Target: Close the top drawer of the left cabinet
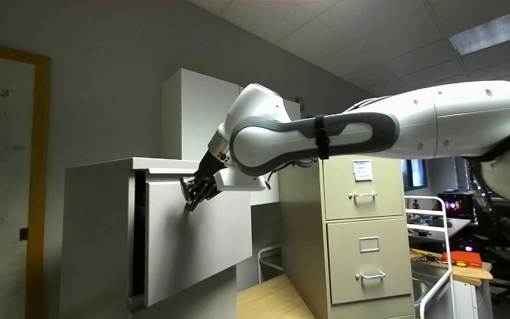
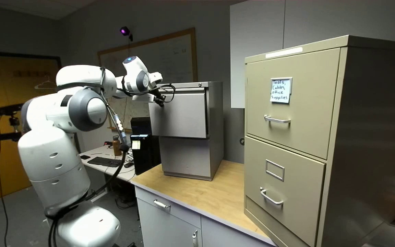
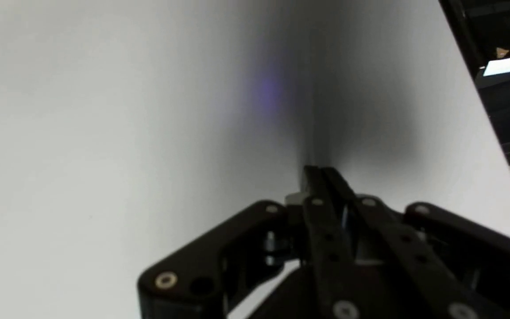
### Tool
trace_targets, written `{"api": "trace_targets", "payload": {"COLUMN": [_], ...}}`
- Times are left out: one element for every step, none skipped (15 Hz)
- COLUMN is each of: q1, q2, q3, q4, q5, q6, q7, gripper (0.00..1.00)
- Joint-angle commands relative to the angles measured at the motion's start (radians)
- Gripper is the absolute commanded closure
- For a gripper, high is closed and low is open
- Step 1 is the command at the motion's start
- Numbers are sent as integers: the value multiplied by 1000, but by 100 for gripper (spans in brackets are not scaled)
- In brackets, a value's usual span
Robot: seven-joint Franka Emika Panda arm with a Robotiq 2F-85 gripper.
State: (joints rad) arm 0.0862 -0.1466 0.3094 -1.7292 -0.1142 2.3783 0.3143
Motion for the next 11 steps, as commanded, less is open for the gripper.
{"api": "trace_targets", "payload": {"q1": [51,71,94,118,143,168,190,212,230,245,255], "q2": [184,218,254,287,320,349,376,402,421,435,442], "q3": [18,13,8,2,-6,-14,-23,-34,-45,-57,-66], "q4": [227,266,311,349,392,431,464,500,529,558,583], "q5": [-85,-105,-129,-150,-170,-183,-194,-199,-202,-207,-202], "q6": [-47,-58,-71,-81,-96,-111,-125,-141,-156,-190,-220], "q7": [84,97,113,125,136,140,145,144,142,141,137], "gripper": [92,92,92,92,92,92,92,92,92,93,93]}}
